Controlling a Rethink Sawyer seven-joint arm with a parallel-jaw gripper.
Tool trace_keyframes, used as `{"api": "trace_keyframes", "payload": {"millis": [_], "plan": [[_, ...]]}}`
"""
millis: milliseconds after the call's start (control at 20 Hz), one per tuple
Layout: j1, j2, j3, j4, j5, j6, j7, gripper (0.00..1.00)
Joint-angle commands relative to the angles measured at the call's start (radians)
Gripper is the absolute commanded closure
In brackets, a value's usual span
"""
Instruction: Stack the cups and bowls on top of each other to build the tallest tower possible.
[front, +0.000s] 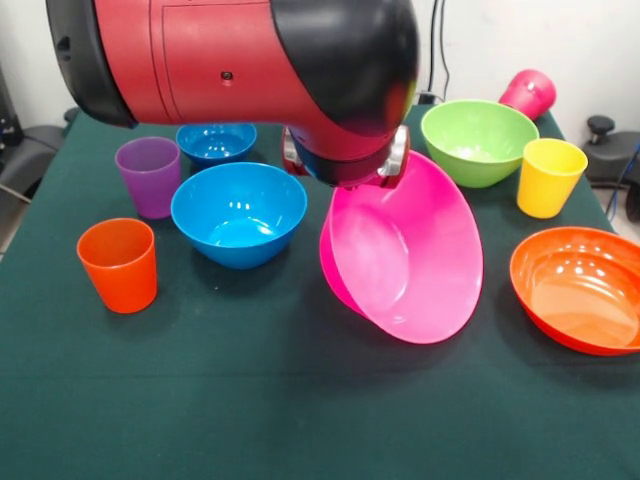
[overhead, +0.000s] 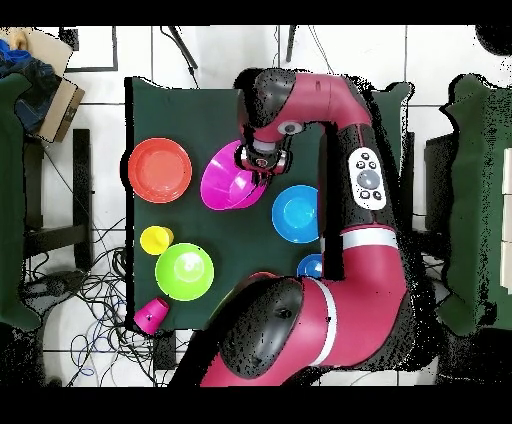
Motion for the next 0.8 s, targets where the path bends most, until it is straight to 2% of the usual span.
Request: {"api": "trace_keyframes", "payload": {"millis": [50, 400, 800], "plan": [[-0.007, -0.07, 0.038, 0.143, -0.059, -0.135, -0.303, 1.0], [-0.014, -0.077, 0.04, 0.177, -0.065, -0.173, -0.291, 1.0], [-0.011, -0.073, 0.042, 0.165, -0.058, -0.151, -0.283, 1.0]]}}
